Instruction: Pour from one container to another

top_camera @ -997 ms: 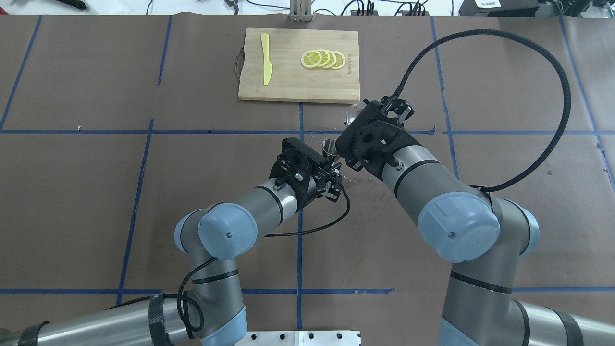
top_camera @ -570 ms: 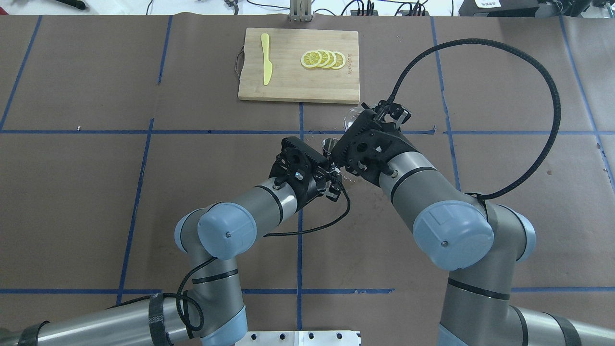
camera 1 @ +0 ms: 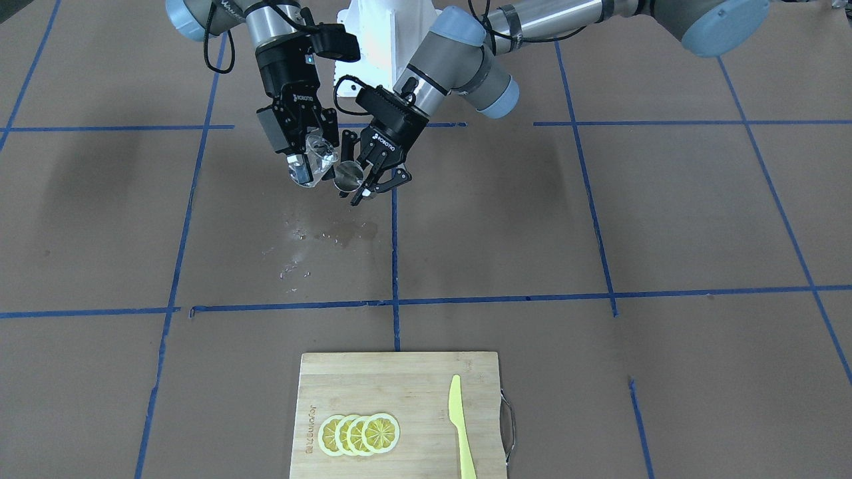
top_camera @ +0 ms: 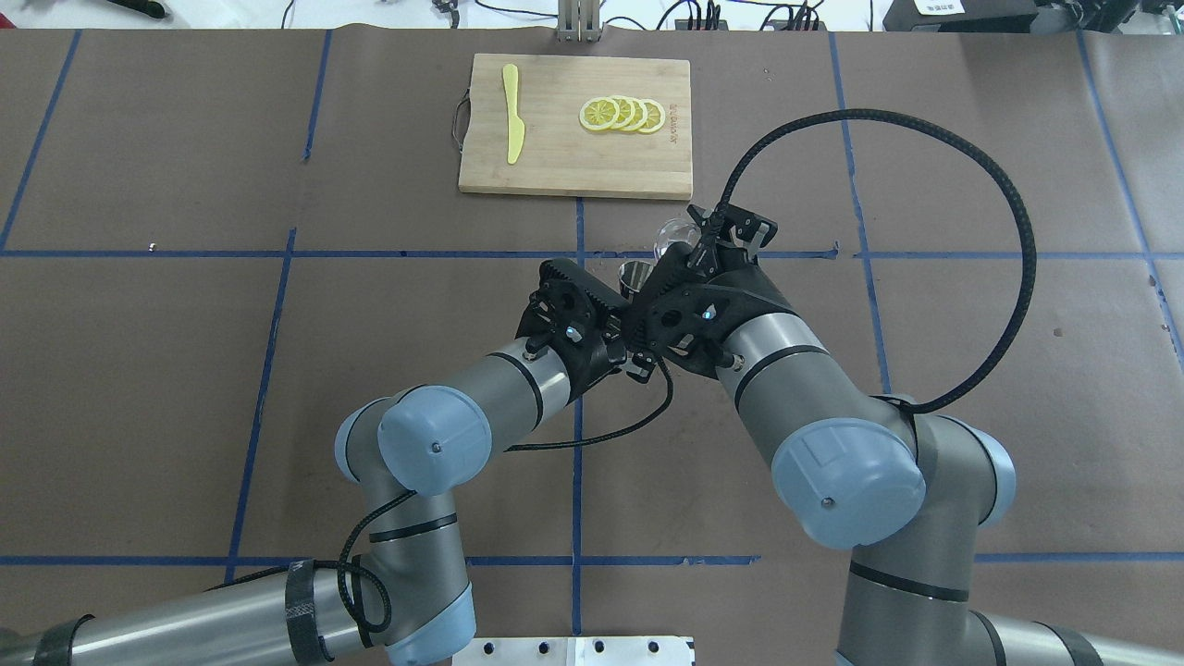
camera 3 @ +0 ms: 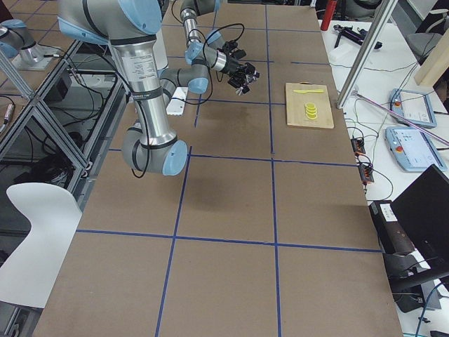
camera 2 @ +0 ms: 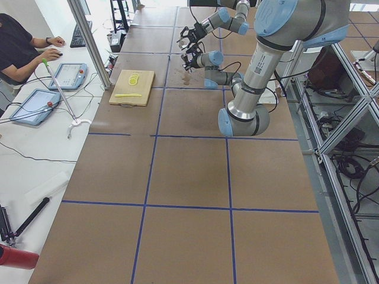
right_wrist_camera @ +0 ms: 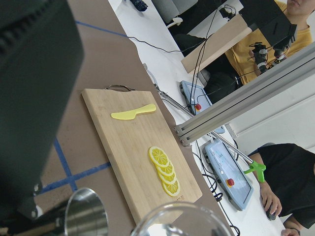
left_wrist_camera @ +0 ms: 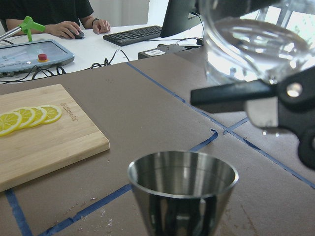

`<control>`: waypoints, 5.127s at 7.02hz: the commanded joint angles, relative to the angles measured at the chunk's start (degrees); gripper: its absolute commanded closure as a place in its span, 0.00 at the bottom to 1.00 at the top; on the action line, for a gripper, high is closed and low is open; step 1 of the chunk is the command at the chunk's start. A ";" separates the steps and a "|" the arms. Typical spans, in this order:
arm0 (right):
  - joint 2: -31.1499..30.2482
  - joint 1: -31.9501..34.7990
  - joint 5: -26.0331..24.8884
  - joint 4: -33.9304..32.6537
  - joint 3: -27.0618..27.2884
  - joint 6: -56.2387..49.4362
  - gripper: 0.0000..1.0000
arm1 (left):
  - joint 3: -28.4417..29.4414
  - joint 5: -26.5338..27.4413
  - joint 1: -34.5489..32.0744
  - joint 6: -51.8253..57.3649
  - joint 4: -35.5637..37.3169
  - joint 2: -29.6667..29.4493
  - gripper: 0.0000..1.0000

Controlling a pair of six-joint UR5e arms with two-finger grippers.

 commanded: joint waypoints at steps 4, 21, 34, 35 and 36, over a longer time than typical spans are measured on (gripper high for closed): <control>2.10 -0.81 -4.08 -4.76 -0.01 -5.86 1.00 | 0.00 0.00 -0.04 0.00 -0.36 0.00 1.00; 4.64 -1.07 -9.97 -6.43 -2.91 -11.24 1.00 | 0.00 -1.93 -0.21 0.00 -0.71 -0.26 1.00; 5.52 -1.25 -11.73 -7.49 -2.73 -8.87 1.00 | 0.00 -1.93 -0.30 0.00 -1.24 -0.26 1.00; 5.44 -1.25 -11.73 -7.49 -2.73 -5.03 1.00 | 0.00 -1.93 -0.30 0.00 -1.24 -0.26 1.00; 5.44 -1.25 -11.65 -7.40 -2.65 -3.86 1.00 | -0.09 -1.93 -0.39 -0.09 -1.32 -0.26 1.00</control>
